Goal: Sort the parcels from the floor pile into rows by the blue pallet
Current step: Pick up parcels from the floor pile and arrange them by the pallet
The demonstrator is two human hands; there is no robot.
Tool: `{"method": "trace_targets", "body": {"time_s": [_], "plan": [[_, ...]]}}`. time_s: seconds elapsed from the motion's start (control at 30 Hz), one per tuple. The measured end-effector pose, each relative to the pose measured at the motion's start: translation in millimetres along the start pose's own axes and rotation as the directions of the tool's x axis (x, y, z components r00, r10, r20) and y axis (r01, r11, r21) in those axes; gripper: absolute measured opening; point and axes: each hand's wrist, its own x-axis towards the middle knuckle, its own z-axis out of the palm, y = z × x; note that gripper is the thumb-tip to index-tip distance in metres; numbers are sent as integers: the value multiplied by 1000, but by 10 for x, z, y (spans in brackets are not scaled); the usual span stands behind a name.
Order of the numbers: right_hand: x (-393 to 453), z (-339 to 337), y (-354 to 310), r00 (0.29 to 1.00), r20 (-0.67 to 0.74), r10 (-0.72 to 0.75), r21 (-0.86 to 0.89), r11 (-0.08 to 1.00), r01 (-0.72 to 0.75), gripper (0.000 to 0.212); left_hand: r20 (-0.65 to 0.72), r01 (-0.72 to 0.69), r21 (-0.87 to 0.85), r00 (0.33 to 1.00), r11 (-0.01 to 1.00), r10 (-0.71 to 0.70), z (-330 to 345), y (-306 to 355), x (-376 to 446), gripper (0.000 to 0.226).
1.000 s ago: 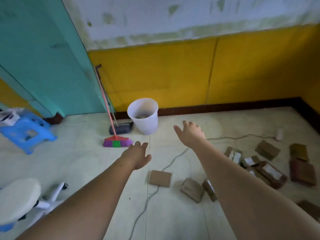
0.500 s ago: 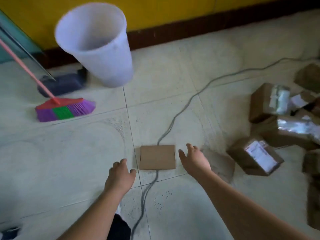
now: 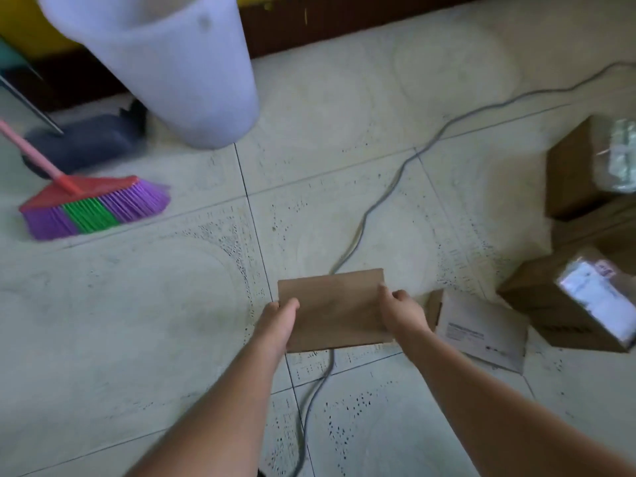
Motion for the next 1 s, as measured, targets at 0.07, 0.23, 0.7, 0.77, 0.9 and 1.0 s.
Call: {"method": "trace_targets", "body": {"time_s": [0.07, 0.23, 0.7, 0.77, 0.9, 1.0], "plan": [[-510, -529, -515, 999, -30, 13, 37, 999, -12, 71, -42, -52, -41, 998, 998, 50, -261, 516, -737, 74], [-2181, -2405, -1692, 977, -209, -41, 219, 972, 88, 77, -78, -272, -144, 962, 951, 263, -596, 2002, -3338, 59], [-7528, -8059, -1843, 753, -486, -442, 413, 643, 644, 34, 120, -875, -75, 468, 478, 875, 260, 3774, -10384, 21], [-8060, -8493, -1291, 727, -536, -429, 454, 580, 676, 35, 192, -907, -106, 384, 408, 903, 592, 3704, -10923, 39], [-8931, -8878, 70, 665, -681, -307, 443, 551, 707, 42, 498, -931, -30, 302, 364, 813, 1373, 3062, -11750, 30], [-9341, -8916, 1162, 618, -777, -118, 463, 558, 688, 23, 791, -925, 64, 275, 374, 546, 1940, 2387, -12139, 32]]}}
